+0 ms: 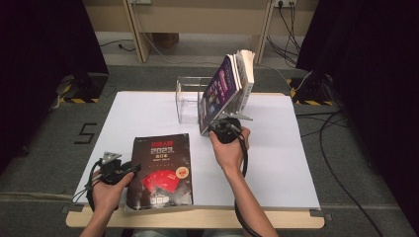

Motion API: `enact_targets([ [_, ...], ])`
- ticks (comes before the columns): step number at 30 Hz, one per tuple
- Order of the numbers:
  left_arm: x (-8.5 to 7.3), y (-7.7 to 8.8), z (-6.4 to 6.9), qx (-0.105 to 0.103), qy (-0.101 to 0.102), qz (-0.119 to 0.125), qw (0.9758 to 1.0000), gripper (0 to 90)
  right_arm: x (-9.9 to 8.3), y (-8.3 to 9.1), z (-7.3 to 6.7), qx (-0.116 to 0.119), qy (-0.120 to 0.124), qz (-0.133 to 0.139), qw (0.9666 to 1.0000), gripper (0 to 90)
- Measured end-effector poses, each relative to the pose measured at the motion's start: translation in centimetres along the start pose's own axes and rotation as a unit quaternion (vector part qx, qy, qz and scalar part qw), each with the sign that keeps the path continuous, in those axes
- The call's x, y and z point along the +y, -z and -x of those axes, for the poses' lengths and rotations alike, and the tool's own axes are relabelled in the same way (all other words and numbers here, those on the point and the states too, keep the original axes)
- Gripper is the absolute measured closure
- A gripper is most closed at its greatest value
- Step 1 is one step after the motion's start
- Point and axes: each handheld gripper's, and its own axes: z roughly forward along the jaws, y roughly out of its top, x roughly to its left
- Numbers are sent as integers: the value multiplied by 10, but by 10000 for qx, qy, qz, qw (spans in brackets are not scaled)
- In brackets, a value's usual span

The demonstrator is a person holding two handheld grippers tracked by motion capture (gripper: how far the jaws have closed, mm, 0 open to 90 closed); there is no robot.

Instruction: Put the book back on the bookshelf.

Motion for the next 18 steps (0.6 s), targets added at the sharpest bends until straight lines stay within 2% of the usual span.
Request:
enact_targets([
  [5, 0, -5, -14, 139, 182, -180, 9996, 570, -9, -10, -4, 118, 6, -307, 9995, 687],
  [10, -1, -10, -22, 94, 370, -308, 9988, 574, -19, -25, -7, 296, 39, -714, 9970, 688],
  [16, -2, -13, -23, -96, 511, -381, 9979, 577, -32, -44, -13, 476, 24, -1302, 9903, 686],
  [18, -2, -14, -22, -104, 534, -395, 9977, 577, -36, -49, -15, 505, 85, -1412, 9887, 686],
])
